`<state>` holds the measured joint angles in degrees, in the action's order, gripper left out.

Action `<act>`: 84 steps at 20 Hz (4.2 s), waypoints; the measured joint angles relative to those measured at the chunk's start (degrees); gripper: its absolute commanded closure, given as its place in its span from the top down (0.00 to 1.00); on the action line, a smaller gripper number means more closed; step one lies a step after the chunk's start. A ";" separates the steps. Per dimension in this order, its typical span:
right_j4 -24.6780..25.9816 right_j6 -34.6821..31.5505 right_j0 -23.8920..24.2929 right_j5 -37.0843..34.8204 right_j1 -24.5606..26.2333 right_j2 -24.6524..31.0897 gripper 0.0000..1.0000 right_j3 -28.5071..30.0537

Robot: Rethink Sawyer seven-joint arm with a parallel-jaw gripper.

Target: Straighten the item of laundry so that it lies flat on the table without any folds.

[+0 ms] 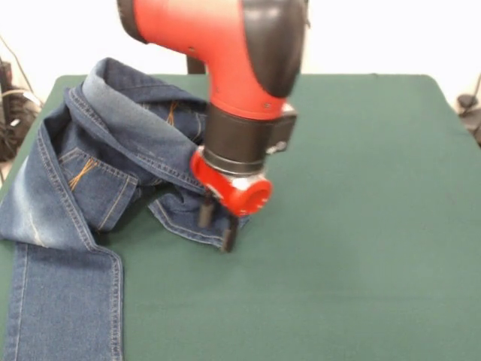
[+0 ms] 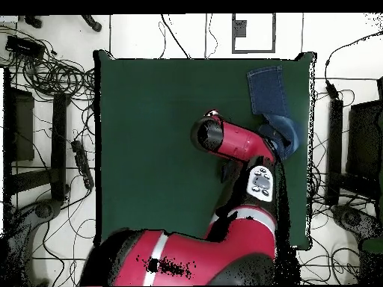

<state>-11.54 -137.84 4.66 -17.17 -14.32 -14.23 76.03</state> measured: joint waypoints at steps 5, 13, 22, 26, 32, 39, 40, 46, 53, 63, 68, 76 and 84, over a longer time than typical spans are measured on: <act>-0.01 0.00 4.13 1.20 -2.08 0.76 1.00 1.41; 0.00 0.00 8.21 4.54 -2.74 4.71 1.00 1.54; 0.00 0.00 7.47 5.20 -2.75 6.97 1.00 2.15; -0.12 0.00 6.14 5.20 -2.78 6.97 1.00 2.33; -0.86 0.00 4.26 5.20 -2.82 6.98 1.00 2.59; -1.81 0.00 3.37 5.20 -2.82 6.98 1.00 2.76; -1.93 0.00 3.27 5.20 -2.82 6.98 1.00 2.79; -2.04 0.00 3.41 5.20 -2.79 7.11 1.00 2.92; -1.94 0.00 5.97 6.18 -1.98 9.18 1.00 2.89; -1.93 0.00 7.99 7.32 -1.33 10.98 1.00 2.90; -1.92 0.00 7.89 7.33 -1.35 10.95 1.00 2.90; 1.89 0.00 8.07 5.90 -6.64 11.36 1.00 6.93; 11.36 0.00 13.02 4.17 -18.90 12.71 1.00 17.18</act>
<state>-0.18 -137.84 17.68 -13.01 -33.22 -1.53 93.21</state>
